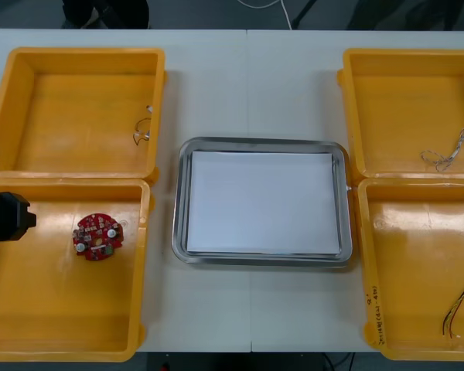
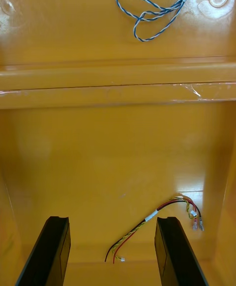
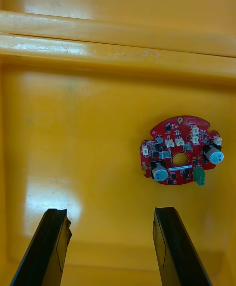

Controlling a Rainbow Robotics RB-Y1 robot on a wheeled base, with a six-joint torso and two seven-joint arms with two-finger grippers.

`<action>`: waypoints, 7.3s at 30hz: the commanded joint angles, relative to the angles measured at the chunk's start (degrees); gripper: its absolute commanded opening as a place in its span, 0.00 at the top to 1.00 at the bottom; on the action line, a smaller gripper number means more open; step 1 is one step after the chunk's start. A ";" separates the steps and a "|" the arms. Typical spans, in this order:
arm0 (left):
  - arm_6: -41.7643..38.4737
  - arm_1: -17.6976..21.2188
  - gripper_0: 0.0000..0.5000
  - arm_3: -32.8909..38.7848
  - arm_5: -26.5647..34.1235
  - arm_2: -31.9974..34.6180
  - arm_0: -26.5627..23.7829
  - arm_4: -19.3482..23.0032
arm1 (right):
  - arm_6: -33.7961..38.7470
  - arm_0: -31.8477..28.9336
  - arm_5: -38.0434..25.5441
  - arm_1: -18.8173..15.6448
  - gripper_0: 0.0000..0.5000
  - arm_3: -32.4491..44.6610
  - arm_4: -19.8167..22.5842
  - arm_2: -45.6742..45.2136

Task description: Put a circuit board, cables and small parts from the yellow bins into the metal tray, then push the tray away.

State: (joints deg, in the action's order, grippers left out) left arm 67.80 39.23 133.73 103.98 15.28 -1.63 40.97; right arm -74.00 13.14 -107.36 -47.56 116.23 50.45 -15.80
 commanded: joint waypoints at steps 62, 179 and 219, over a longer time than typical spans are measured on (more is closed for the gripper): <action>-16.83 -4.69 0.00 -17.72 1.31 -26.27 -17.71 -3.18 | 2.46 -19.82 17.54 -4.56 0.00 3.47 2.54 -5.55; -8.56 -2.14 1.00 -16.05 -0.53 -19.68 -10.15 -4.94 | 29.79 -24.04 36.26 1.86 1.00 -11.73 -3.78 7.37; -24.56 -0.82 1.00 -5.33 6.02 -24.95 -32.03 6.05 | 28.39 -16.40 4.18 -9.57 1.00 5.67 7.11 -13.02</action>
State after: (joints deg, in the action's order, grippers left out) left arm 52.77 38.73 129.85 109.64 -5.46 -27.84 45.88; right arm -45.76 -4.61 -102.79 -53.30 119.54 56.86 -26.10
